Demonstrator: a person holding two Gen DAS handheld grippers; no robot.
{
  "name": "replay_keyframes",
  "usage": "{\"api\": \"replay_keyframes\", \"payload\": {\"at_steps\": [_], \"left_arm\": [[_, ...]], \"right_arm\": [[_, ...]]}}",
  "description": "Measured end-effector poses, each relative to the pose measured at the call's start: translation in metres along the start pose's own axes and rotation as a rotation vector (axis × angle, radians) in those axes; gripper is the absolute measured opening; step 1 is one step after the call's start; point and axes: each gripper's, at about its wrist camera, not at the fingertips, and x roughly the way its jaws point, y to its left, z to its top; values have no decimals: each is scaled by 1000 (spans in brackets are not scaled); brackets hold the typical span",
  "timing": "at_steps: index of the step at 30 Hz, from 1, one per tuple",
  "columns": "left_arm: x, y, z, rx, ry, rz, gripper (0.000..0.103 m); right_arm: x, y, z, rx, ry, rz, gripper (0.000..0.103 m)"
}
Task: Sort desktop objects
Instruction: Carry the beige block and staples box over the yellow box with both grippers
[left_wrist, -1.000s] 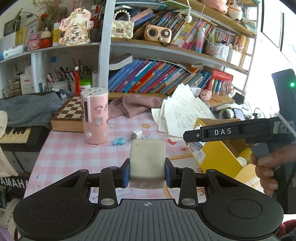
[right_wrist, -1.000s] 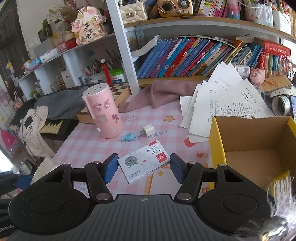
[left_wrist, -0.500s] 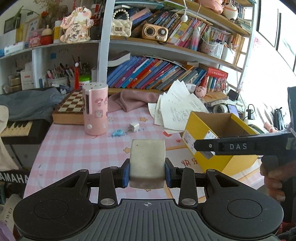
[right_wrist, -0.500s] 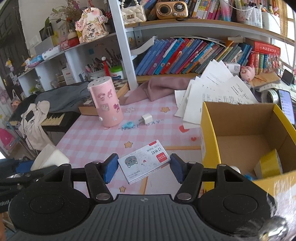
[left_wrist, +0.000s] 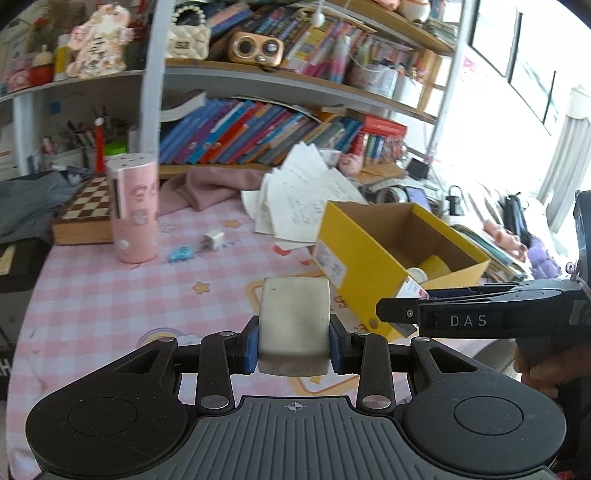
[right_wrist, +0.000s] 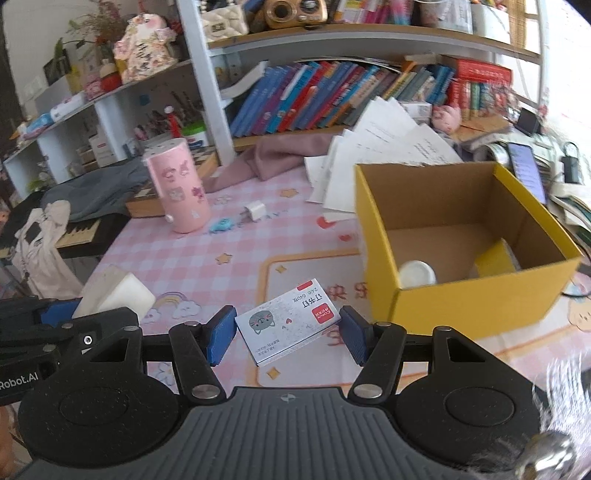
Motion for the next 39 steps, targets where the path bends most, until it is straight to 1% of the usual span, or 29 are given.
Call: {"api": "replay_keyframes", "payload": {"at_steps": [12, 23, 28, 32, 39], "left_arm": [[31, -30, 13, 63, 18, -113, 34], [65, -67, 26, 127, 45, -188, 34], [78, -84, 33, 165, 48, -204, 34], [90, -99, 40, 189, 43, -203, 34], [116, -126, 56, 203, 39, -187, 34]], "right_arm": [[-12, -36, -2, 62, -5, -101, 59], [-21, -75, 2, 98, -21, -178, 59], [-22, -94, 6, 107, -33, -200, 59], [-21, -113, 11, 119, -39, -214, 59], [-14, -152, 27, 119, -51, -204, 59]]}}
